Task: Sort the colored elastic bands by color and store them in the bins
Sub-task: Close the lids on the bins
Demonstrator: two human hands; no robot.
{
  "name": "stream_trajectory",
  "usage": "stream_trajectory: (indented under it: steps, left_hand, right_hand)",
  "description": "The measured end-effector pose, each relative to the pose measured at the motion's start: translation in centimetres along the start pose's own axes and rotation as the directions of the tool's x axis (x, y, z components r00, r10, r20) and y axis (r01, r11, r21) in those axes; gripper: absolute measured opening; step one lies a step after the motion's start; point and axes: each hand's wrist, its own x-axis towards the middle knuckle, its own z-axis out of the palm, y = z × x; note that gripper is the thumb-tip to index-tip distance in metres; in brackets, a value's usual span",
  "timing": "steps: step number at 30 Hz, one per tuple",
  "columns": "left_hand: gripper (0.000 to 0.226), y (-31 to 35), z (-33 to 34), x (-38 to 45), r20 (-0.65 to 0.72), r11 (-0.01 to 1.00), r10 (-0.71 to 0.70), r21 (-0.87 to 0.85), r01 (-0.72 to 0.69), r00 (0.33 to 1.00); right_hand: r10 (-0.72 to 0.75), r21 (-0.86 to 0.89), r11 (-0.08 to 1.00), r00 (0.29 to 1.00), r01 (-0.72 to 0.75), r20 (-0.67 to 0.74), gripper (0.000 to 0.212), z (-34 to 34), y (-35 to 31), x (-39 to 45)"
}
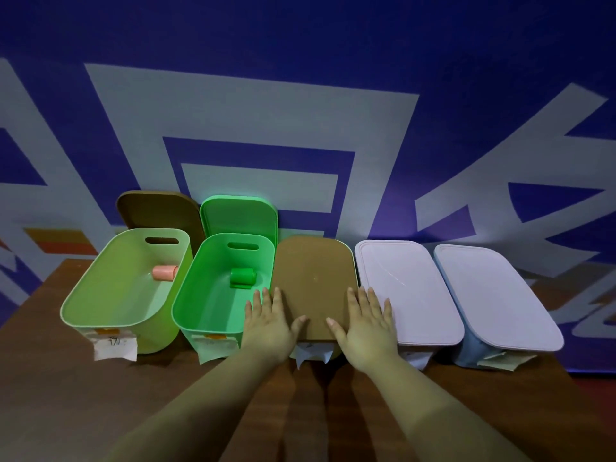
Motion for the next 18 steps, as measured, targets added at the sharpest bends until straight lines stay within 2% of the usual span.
stream_trajectory:
  steps: [4,11,18]
  left_hand:
    - [0.082,0.1,0.0,0.6,-0.003,0.999,0.009,-0.045,-0.009,1.000]
    - [0.088,-0.6,0.0,0.8,-0.047,0.975,0.028,-0.220,-0.038,0.998]
    - [0.092,0.0,-0.5,1.4,-0.044,0.972,0.079,-0.219,-0.087,0.996]
  right_hand:
    - [0.001,0.078,0.997,1.000,-0.001,0.007,0.072,-0.2,0.0,0.6]
    - [0.013,0.400,0.916,0.991,0.043,-0.136,0.072,0.3,0.2,1.1]
    - [0.049,0.385,0.923,0.992,-0.002,-0.112,0.071,0.4,0.8,1.3]
